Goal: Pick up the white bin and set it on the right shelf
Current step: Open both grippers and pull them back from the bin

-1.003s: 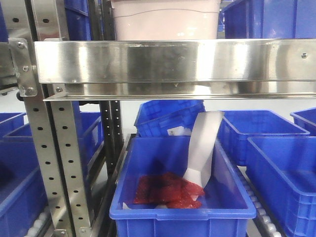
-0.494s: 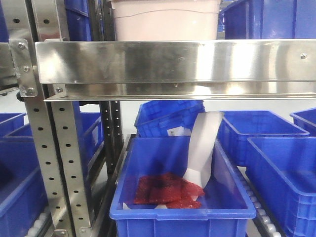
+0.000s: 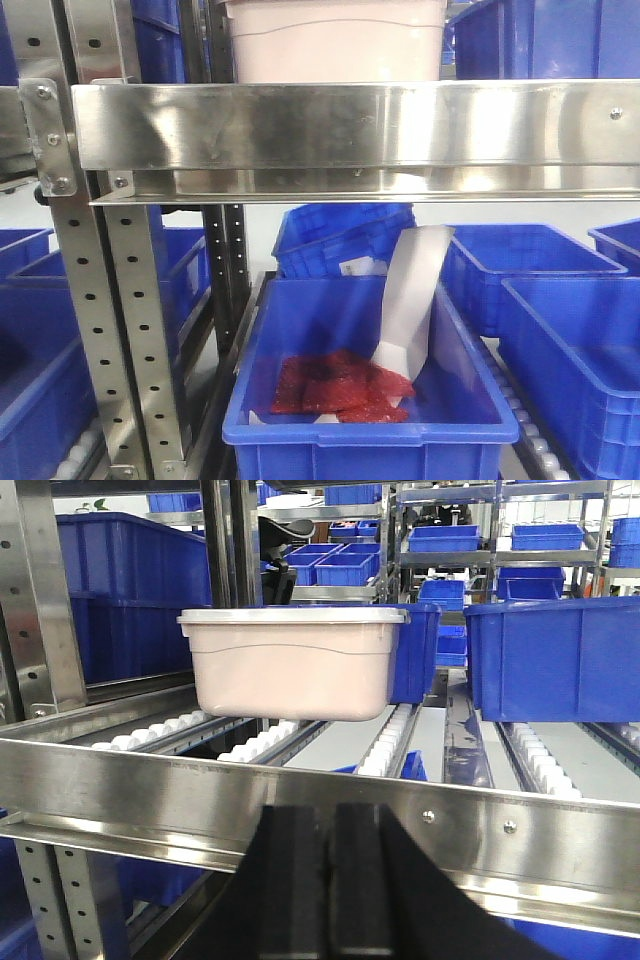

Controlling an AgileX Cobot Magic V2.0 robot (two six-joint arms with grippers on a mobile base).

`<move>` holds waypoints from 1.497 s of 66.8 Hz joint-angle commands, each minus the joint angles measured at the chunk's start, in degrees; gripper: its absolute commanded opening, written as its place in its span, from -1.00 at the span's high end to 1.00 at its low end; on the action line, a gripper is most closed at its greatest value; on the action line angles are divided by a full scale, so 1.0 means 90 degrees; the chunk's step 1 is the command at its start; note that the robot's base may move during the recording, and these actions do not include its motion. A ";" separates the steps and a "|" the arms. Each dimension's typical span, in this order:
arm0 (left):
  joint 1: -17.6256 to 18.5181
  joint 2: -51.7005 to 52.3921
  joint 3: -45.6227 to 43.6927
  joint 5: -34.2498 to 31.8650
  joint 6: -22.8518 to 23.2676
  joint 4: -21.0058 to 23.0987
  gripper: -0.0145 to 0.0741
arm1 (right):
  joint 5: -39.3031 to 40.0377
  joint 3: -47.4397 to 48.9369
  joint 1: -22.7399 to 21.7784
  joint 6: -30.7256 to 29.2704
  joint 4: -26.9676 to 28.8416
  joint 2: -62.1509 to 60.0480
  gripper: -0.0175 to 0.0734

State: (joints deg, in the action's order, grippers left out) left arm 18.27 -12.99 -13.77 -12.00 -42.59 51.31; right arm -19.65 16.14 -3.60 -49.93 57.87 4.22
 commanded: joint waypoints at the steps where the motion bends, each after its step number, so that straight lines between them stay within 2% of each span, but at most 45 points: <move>1: 0.0051 -0.0049 -0.0173 -0.0325 0.0001 -0.0016 0.94 | 0.0252 0.0166 0.0002 -0.0057 0.0102 0.0068 0.49; 33: 0.0051 -0.0049 -0.0173 -0.0325 0.0001 -0.0016 0.94 | 0.0332 0.0136 -0.0004 -0.0057 0.0088 0.0068 0.49; 36: 0.0051 -0.0049 -0.0173 -0.0325 0.0001 -0.0016 0.94 | 0.0596 0.0063 -0.0009 -0.0050 -0.0081 0.0068 0.49; 39: 0.0051 -0.0049 -0.0173 -0.0325 0.0001 -0.0016 0.94 | 0.0758 -0.0011 -0.0009 0.0060 -0.0558 0.0061 0.49; 43: 0.0051 -0.0049 -0.0173 -0.0325 0.0001 -0.0016 0.94 | 0.0865 -0.0144 -0.0009 0.0763 -0.1457 0.0001 0.49; 48: 0.0051 -0.0049 -0.0173 -0.0325 0.0001 -0.0016 0.94 | 0.0882 -0.0371 -0.0009 0.2429 -0.2741 -0.0198 0.49; 53: 0.0051 -0.0049 -0.0173 -0.0325 0.0001 -0.0016 0.94 | 0.0889 -0.0595 -0.0009 0.4265 -0.4446 -0.0479 0.49; 57: 0.0051 -0.0049 -0.0173 -0.0325 0.0001 -0.0016 0.94 | 0.1076 -0.0819 -0.0009 0.5381 -0.5538 -0.0666 0.49; 58: 0.0051 -0.0049 -0.0173 -0.0325 0.0001 -0.0016 0.94 | 0.1237 -0.0885 -0.0009 0.5708 -0.5741 -0.0653 0.49; 61: 0.0051 -0.0049 -0.0173 -0.0325 0.0001 -0.0016 0.94 | 0.1536 -0.1061 -0.0009 0.6040 -0.5860 -0.0647 0.49; 68: 0.0051 -0.0049 -0.0173 -0.0325 0.0001 -0.0016 0.94 | 0.2344 -0.1591 -0.0016 0.6089 -0.5899 -0.0647 0.49; 74: 0.0051 -0.0049 -0.0173 -0.0325 0.0001 -0.0016 0.94 | 0.2693 -0.1951 -0.0016 0.6035 -0.5911 -0.0647 0.49; 82: 0.0051 -0.0049 -0.0173 -0.0325 0.0001 -0.0016 0.94 | 0.2255 -0.1975 -0.0016 0.5705 -0.5918 -0.0653 0.49; 100: 0.0051 -0.0049 -0.0173 -0.0325 0.0001 -0.0016 0.94 | 0.2511 -0.1975 -0.0016 0.5635 -0.5918 -0.0653 0.49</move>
State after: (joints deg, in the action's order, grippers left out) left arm 18.27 -12.95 -13.69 -12.13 -42.59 51.31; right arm -2.80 -1.57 -3.60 1.36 5.34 -0.62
